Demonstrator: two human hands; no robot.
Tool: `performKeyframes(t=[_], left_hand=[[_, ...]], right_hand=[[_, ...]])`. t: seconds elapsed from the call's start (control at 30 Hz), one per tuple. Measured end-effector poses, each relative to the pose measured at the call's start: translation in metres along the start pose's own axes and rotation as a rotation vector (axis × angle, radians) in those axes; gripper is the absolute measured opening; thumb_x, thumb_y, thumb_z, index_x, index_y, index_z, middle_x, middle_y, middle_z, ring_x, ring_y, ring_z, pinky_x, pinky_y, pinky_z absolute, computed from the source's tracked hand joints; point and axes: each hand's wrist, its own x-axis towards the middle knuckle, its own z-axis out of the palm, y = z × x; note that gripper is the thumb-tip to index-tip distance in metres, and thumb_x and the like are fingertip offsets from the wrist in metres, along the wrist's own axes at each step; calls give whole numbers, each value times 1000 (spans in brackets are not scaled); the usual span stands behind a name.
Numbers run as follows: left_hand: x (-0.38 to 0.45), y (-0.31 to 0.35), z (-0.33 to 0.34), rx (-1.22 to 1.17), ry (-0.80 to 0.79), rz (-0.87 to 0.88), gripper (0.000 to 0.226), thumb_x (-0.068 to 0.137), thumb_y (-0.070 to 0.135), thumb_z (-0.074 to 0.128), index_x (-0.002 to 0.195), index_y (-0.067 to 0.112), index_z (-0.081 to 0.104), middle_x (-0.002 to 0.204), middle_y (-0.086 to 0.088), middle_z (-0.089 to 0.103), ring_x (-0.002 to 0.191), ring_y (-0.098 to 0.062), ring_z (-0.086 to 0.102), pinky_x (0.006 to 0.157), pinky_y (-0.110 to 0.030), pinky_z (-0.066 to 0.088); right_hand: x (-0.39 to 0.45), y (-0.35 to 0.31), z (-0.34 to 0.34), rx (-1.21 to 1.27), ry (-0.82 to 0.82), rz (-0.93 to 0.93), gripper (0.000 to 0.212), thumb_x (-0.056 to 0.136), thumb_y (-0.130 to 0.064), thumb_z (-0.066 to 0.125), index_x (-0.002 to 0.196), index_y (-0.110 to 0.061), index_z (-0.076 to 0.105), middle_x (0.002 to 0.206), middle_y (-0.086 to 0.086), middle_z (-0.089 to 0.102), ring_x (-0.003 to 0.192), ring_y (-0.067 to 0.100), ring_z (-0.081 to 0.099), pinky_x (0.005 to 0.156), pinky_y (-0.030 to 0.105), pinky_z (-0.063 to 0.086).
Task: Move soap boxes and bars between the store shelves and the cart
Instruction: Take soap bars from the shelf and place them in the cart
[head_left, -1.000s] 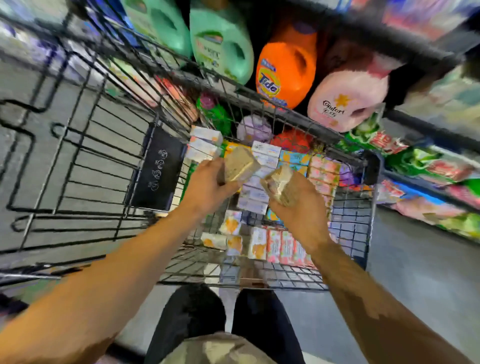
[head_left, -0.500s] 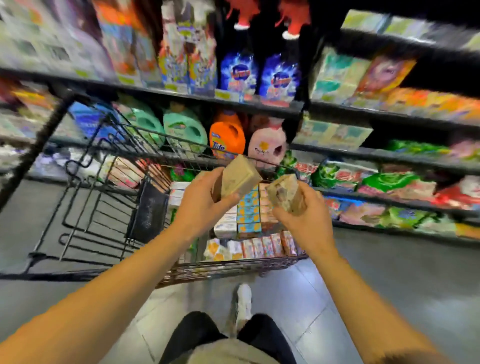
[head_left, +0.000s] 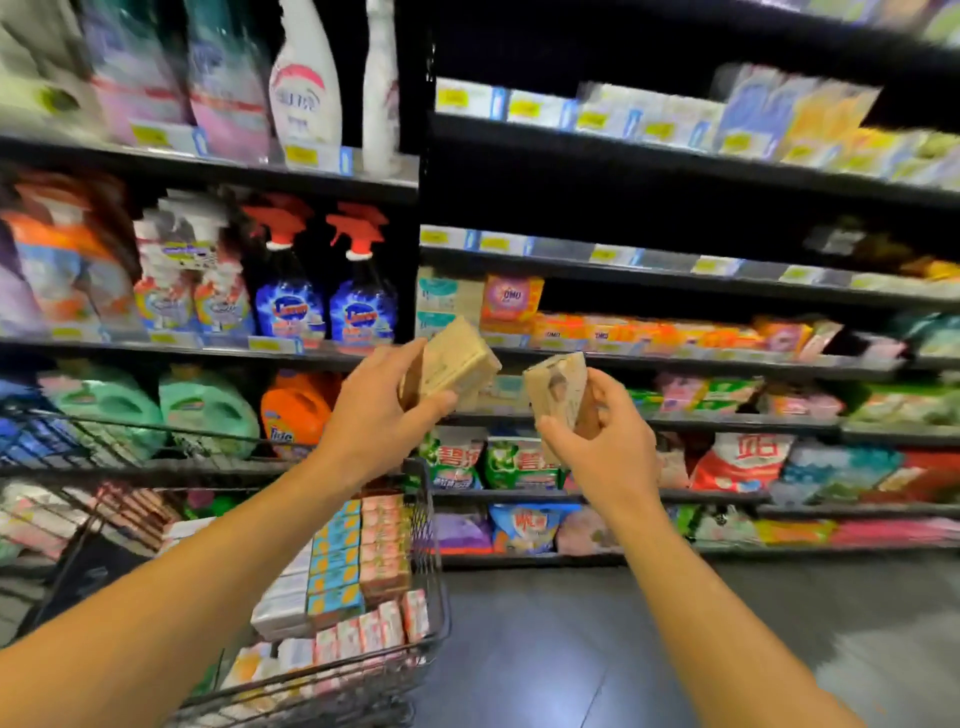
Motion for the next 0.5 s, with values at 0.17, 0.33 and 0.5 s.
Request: performKeyframes(t=[0.17, 0.33, 0.5], left_hand=[[55, 62, 47, 35, 44, 49, 63, 91, 42, 62, 147, 20, 43, 121, 1, 53, 107, -10, 45, 79, -21, 29], [115, 118, 70, 93, 96, 114, 64, 92, 34, 66, 147, 12, 42, 128, -6, 52, 121, -21, 47, 86, -18, 27], [177, 148, 79, 150, 138, 160, 69, 89, 33, 69, 147, 8, 40, 132, -11, 51, 124, -25, 46, 99, -30, 35]], right_hand=[[51, 16, -88, -79, 4, -108, 54, 83, -27, 79, 122, -43, 46, 106, -34, 50, 95, -23, 49, 69, 5, 43], [108, 21, -145, -160, 23, -181, 64, 78, -36, 80, 134, -31, 51, 118, -16, 60, 107, 2, 57, 88, 32, 54], [160, 15, -176, -188, 51, -254, 65, 78, -38, 80, 136, -31, 50, 122, -12, 59, 110, 9, 57, 91, 40, 54]])
